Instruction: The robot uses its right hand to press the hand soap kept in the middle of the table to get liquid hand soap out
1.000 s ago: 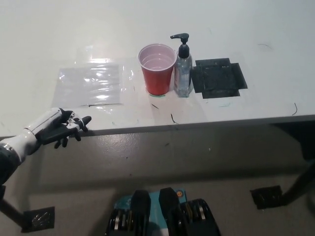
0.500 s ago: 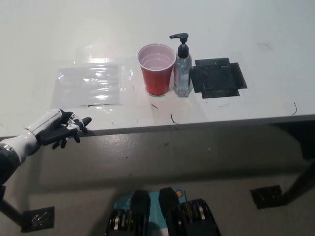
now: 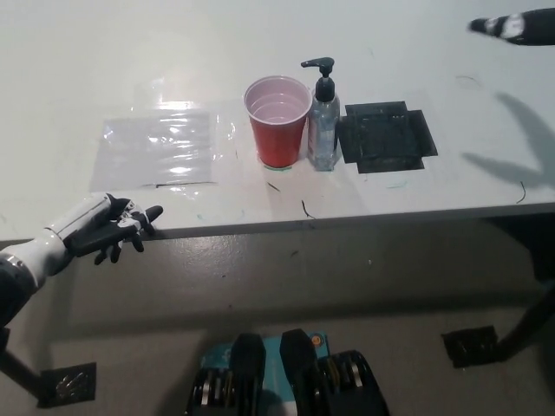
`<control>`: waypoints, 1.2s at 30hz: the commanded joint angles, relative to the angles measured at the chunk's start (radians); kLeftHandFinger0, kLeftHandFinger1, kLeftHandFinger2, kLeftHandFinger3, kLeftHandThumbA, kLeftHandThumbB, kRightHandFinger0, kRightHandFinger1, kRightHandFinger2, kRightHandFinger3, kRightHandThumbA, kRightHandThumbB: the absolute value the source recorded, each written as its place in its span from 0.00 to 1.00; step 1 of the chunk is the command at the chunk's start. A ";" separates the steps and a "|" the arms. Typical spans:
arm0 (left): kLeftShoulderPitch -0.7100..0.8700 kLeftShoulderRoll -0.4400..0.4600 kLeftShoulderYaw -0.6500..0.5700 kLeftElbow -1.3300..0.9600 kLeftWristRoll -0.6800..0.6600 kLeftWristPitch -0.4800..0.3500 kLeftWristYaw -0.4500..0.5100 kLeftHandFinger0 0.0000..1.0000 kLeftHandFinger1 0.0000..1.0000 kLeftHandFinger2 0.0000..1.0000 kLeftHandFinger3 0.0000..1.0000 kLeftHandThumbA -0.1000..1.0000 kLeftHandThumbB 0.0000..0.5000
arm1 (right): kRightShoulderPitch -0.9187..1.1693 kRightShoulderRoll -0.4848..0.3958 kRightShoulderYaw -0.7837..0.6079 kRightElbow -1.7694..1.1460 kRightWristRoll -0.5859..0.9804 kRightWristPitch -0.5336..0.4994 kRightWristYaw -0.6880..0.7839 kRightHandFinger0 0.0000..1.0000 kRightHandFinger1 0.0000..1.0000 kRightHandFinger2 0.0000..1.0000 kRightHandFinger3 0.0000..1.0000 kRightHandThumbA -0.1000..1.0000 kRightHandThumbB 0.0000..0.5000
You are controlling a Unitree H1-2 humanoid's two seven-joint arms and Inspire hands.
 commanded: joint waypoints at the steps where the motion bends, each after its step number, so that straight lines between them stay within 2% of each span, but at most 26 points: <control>1: -0.014 0.020 0.011 -0.036 0.013 0.008 -0.009 0.11 0.17 0.34 0.61 0.80 0.07 | -0.113 0.014 0.047 0.044 -0.089 -0.090 0.027 1.00 1.00 1.00 1.00 1.00 0.66; 3: -0.018 0.024 0.008 -0.044 0.012 0.020 -0.016 0.11 0.18 0.35 0.62 0.81 0.06 | -0.132 0.032 0.063 0.070 -0.099 -0.089 0.028 1.00 1.00 1.00 1.00 1.00 0.67; 5: -0.024 0.027 0.006 -0.042 0.012 0.025 -0.024 0.13 0.19 0.37 0.64 0.83 0.09 | -0.159 0.052 0.088 0.102 -0.118 -0.100 0.035 1.00 1.00 1.00 1.00 1.00 0.64; 8: -0.028 0.028 0.002 -0.042 0.021 0.015 -0.028 0.14 0.20 0.39 0.64 0.86 0.11 | -0.174 0.074 0.105 0.133 -0.130 -0.113 0.036 1.00 1.00 1.00 1.00 1.00 0.66; 9: -0.029 0.027 0.003 -0.041 0.020 0.016 -0.031 0.14 0.21 0.39 0.65 0.87 0.12 | -0.188 0.096 0.124 0.157 -0.142 -0.108 0.038 1.00 1.00 1.00 1.00 1.00 0.72; 10: -0.031 0.025 0.002 -0.042 0.019 0.017 -0.034 0.15 0.21 0.39 0.65 0.87 0.12 | -0.192 0.111 0.128 0.173 -0.142 -0.111 0.039 1.00 1.00 1.00 1.00 1.00 0.72; 13: -0.031 0.024 0.004 -0.038 0.021 0.013 -0.034 0.11 0.19 0.37 0.63 0.90 0.17 | -0.217 0.146 0.153 0.226 -0.161 -0.116 0.043 1.00 1.00 1.00 1.00 1.00 0.81; 15: -0.036 0.026 -0.003 -0.028 0.024 0.008 -0.043 0.10 0.19 0.37 0.65 0.96 0.18 | -0.228 0.171 0.170 0.262 -0.181 -0.131 0.038 1.00 1.00 1.00 1.00 1.00 0.84; 16: -0.037 0.028 -0.003 -0.027 0.026 0.011 -0.044 0.10 0.19 0.37 0.67 0.98 0.20 | -0.238 0.187 0.179 0.287 -0.190 -0.143 0.038 1.00 1.00 1.00 1.00 1.00 0.82; 17: -0.037 0.027 -0.003 -0.025 0.027 0.009 -0.044 0.10 0.18 0.37 0.67 0.99 0.22 | -0.241 0.198 0.180 0.303 -0.191 -0.156 0.035 0.89 0.88 0.90 1.00 1.00 0.81; 18: -0.039 0.025 -0.001 -0.025 0.026 0.012 -0.043 0.09 0.18 0.36 0.66 1.00 0.24 | -0.245 0.217 0.181 0.329 -0.190 -0.179 0.028 0.33 0.36 0.46 1.00 1.00 0.81; 19: -0.039 0.025 -0.001 -0.026 0.025 0.015 -0.044 0.09 0.17 0.36 0.66 1.00 0.26 | -0.245 0.229 0.187 0.342 -0.192 -0.194 0.033 0.42 0.50 0.69 1.00 1.00 0.77; 20: -0.041 0.024 -0.002 -0.025 0.026 0.015 -0.045 0.09 0.17 0.35 0.65 1.00 0.26 | -0.245 0.232 0.192 0.349 -0.197 -0.200 0.037 0.82 0.95 0.99 1.00 1.00 0.77; 21: -0.043 0.022 -0.003 -0.022 0.026 0.014 -0.046 0.08 0.16 0.34 0.65 1.00 0.28 | -0.245 0.239 0.202 0.360 -0.207 -0.211 0.040 1.00 1.00 1.00 1.00 1.00 0.77; 22: -0.043 0.021 -0.001 -0.020 0.025 0.011 -0.046 0.08 0.16 0.34 0.65 1.00 0.28 | -0.245 0.246 0.208 0.368 -0.213 -0.220 0.040 1.00 1.00 1.00 1.00 1.00 0.76; 23: -0.043 0.022 -0.002 -0.019 0.024 0.009 -0.049 0.08 0.16 0.34 0.65 1.00 0.27 | -0.245 0.256 0.217 0.379 -0.221 -0.221 0.041 0.87 0.89 0.90 1.00 1.00 0.81; 24: -0.046 0.023 -0.006 -0.019 0.028 0.007 -0.053 0.09 0.17 0.35 0.65 1.00 0.29 | -0.238 0.263 0.234 0.390 -0.236 -0.239 0.045 0.65 0.70 0.74 1.00 1.00 0.85; 25: -0.047 0.023 -0.008 -0.020 0.029 0.006 -0.055 0.09 0.17 0.35 0.65 1.00 0.29 | -0.233 0.268 0.248 0.398 -0.248 -0.259 0.048 0.42 0.48 0.55 1.00 1.00 0.82; 26: -0.050 0.026 -0.009 -0.023 0.030 0.008 -0.057 0.09 0.18 0.35 0.65 1.00 0.29 | -0.230 0.269 0.256 0.404 -0.255 -0.278 0.048 0.33 0.40 0.46 1.00 1.00 0.82; 27: -0.051 0.024 -0.006 -0.027 0.027 0.025 -0.056 0.09 0.17 0.34 0.64 1.00 0.30 | -0.221 0.267 0.294 0.400 -0.287 -0.264 0.066 0.36 0.45 0.48 1.00 1.00 0.85; 28: -0.051 0.025 -0.007 -0.024 0.026 0.018 -0.058 0.07 0.15 0.33 0.64 1.00 0.29 | -0.217 0.263 0.304 0.405 -0.293 -0.282 0.071 0.55 0.68 0.70 1.00 1.00 0.80; 29: -0.053 0.029 -0.006 -0.025 0.025 0.015 -0.061 0.07 0.15 0.33 0.64 1.00 0.28 | -0.214 0.260 0.312 0.411 -0.296 -0.295 0.075 0.98 1.00 1.00 1.00 1.00 0.75; 30: -0.053 0.029 -0.005 -0.025 0.025 0.014 -0.061 0.07 0.15 0.33 0.64 1.00 0.27 | -0.213 0.259 0.314 0.413 -0.296 -0.299 0.076 1.00 1.00 1.00 1.00 1.00 0.72; 33: -0.053 0.028 -0.002 -0.026 0.021 0.021 -0.065 0.08 0.15 0.34 0.64 1.00 0.25 | -0.202 0.251 0.320 0.428 -0.302 -0.319 0.084 1.00 1.00 1.00 1.00 1.00 0.73; 34: -0.054 0.029 -0.003 -0.030 0.022 0.024 -0.069 0.08 0.16 0.34 0.64 1.00 0.31 | -0.194 0.246 0.321 0.420 -0.306 -0.314 0.089 1.00 1.00 1.00 1.00 1.00 0.73; 36: -0.053 0.030 -0.004 -0.032 0.026 0.022 -0.069 0.09 0.16 0.34 0.64 1.00 0.30 | -0.184 0.246 0.315 0.418 -0.305 -0.320 0.091 1.00 1.00 1.00 1.00 1.00 0.72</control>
